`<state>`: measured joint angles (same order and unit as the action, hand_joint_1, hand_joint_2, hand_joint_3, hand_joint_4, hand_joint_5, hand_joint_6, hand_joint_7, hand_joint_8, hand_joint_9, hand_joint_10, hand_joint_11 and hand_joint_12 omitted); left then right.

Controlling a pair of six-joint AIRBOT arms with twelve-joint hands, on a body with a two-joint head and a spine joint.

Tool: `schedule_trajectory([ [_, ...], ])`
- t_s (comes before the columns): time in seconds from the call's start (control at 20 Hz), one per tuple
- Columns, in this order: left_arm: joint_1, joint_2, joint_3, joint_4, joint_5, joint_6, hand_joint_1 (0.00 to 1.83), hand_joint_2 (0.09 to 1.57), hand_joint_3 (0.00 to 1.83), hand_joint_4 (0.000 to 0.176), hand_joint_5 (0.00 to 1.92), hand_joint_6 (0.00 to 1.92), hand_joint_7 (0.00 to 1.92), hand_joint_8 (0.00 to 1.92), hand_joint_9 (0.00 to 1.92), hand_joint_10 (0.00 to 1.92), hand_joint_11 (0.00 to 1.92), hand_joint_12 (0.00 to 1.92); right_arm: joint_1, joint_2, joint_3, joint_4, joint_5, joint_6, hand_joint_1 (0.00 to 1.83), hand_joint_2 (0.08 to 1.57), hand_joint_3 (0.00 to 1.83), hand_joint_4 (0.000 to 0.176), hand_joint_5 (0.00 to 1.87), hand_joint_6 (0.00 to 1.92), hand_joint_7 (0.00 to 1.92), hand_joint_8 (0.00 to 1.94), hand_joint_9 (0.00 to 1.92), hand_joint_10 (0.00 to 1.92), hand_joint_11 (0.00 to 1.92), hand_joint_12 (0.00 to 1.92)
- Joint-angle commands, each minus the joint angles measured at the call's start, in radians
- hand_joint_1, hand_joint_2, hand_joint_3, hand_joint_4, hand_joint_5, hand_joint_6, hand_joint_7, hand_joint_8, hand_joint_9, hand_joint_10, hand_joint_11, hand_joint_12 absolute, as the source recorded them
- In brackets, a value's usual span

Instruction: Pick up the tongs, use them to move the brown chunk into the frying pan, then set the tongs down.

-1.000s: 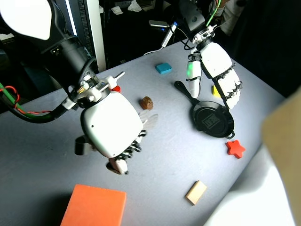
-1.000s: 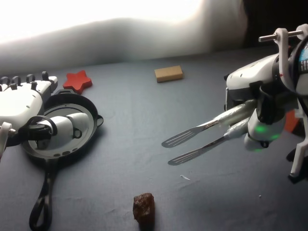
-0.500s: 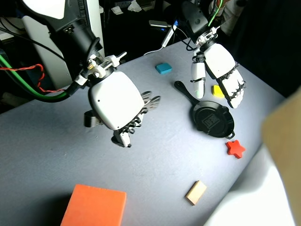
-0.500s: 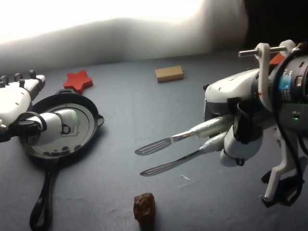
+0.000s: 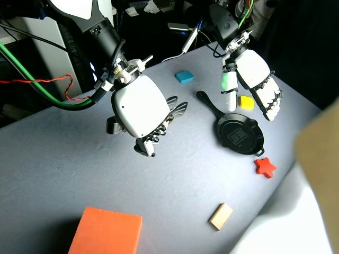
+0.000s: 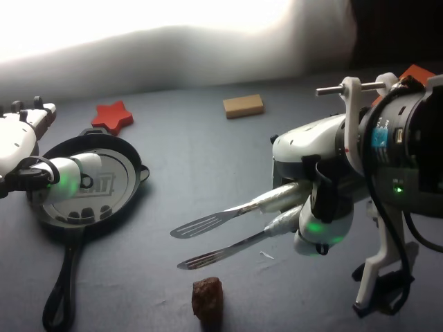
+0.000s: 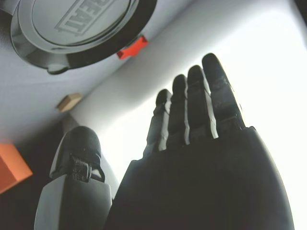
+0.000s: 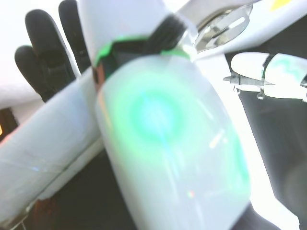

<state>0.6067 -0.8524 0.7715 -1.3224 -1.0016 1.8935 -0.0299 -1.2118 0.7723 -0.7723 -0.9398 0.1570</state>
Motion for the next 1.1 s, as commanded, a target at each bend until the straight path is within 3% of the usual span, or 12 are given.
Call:
schedule_trajectory([
  [0.0, 0.000, 0.006, 0.007, 0.064, -0.081, -0.002, 0.00, 1.27, 0.00, 0.046, 0.02, 0.00, 0.11, 0.00, 0.12, 0.00, 0.00, 0.53, 0.004, 0.003, -0.009, -0.046, 0.027, 0.009, 1.17, 1.11, 0.00, 0.000, 0.81, 0.39, 1.04, 0.01, 1.01, 0.01, 0.50, 1.20],
  [0.05, 0.002, 0.006, 0.008, 0.064, -0.081, -0.002, 0.00, 1.28, 0.00, 0.044, 0.02, 0.00, 0.11, 0.00, 0.12, 0.00, 0.00, 0.50, 0.003, 0.003, -0.014, -0.046, 0.027, 0.009, 1.18, 1.10, 0.00, 0.000, 0.86, 0.24, 1.04, 0.00, 1.02, 0.01, 0.51, 1.18],
  [0.15, 0.005, 0.006, 0.010, 0.064, -0.080, -0.002, 0.03, 1.28, 0.00, 0.042, 0.02, 0.00, 0.10, 0.00, 0.11, 0.00, 0.00, 0.50, -0.003, 0.003, -0.019, -0.046, 0.026, 0.009, 1.18, 1.10, 0.00, 0.000, 0.90, 0.12, 1.03, 0.00, 1.01, 0.00, 0.49, 1.19],
  [0.55, 0.015, 0.006, 0.017, 0.064, -0.080, -0.008, 0.01, 1.28, 0.00, 0.048, 0.03, 0.00, 0.11, 0.00, 0.12, 0.00, 0.00, 0.52, -0.020, 0.012, -0.038, -0.020, 0.014, -0.011, 1.18, 1.11, 0.00, 0.000, 0.90, 0.08, 1.02, 0.00, 1.00, 0.00, 0.49, 1.19],
  [1.05, 0.016, 0.006, 0.016, 0.064, -0.080, -0.011, 0.00, 1.28, 0.00, 0.045, 0.01, 0.00, 0.12, 0.00, 0.11, 0.00, 0.00, 0.52, -0.038, 0.053, -0.101, -0.017, -0.045, 0.061, 1.16, 1.11, 0.00, 0.000, 0.91, 0.05, 1.01, 0.00, 0.99, 0.00, 0.47, 1.20],
])
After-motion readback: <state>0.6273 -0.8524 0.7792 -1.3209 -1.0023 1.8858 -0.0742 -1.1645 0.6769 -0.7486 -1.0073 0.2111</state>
